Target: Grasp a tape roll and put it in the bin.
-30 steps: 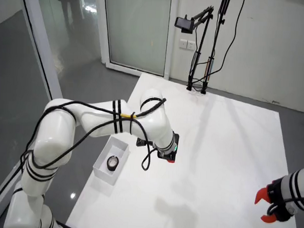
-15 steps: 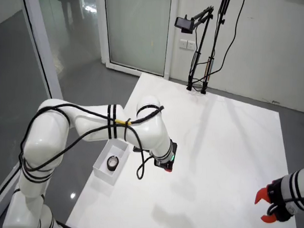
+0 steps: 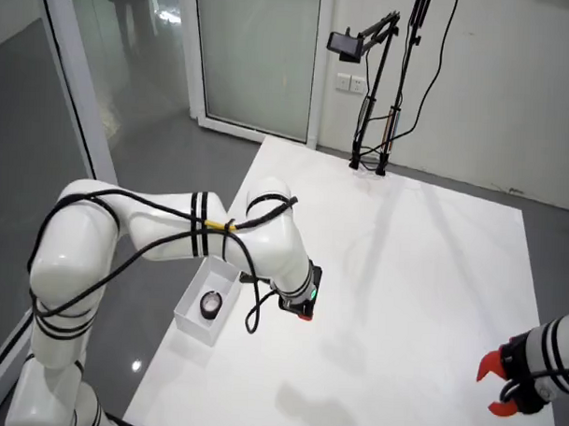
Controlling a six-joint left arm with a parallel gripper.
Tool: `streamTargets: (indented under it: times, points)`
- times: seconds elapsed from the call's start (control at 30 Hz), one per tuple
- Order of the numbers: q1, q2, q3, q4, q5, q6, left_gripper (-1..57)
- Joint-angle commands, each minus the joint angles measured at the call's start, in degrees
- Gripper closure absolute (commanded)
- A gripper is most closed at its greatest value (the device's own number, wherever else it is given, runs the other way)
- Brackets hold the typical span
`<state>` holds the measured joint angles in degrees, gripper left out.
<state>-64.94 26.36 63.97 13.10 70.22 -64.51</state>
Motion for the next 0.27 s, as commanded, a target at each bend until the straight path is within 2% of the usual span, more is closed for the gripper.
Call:
streamTargets:
  times: [0.03, 0.27]
  points:
    - [3.7, -1.5, 1.9, 0.0, 0.0, 0.0, 56.4]
    - [3.8, -1.5, 1.9, 0.1, 0.0, 0.0, 56.4]
